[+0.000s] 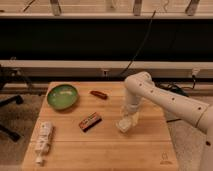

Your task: Wipe the white sponge on the table

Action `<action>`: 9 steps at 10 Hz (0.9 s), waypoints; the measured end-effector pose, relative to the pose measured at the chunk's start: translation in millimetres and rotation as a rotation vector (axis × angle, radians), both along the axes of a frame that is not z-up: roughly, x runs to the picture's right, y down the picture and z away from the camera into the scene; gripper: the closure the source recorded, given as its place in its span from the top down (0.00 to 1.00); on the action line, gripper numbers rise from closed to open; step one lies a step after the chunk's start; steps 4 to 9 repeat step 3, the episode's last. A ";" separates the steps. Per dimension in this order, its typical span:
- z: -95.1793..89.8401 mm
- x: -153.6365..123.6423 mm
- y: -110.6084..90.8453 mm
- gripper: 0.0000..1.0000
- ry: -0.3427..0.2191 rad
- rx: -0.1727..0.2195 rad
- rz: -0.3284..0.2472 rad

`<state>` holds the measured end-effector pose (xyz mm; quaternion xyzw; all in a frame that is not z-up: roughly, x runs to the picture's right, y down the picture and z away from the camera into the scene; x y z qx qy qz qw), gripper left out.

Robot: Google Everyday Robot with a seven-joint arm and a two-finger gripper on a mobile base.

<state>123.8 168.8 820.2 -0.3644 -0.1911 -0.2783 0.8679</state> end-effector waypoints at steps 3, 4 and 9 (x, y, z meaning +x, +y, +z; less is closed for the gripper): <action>15.3 -7.1 -8.0 0.00 0.001 0.003 -0.011; 15.3 -7.1 -8.0 0.00 0.001 0.003 -0.011; 15.3 -7.1 -8.0 0.00 0.001 0.003 -0.011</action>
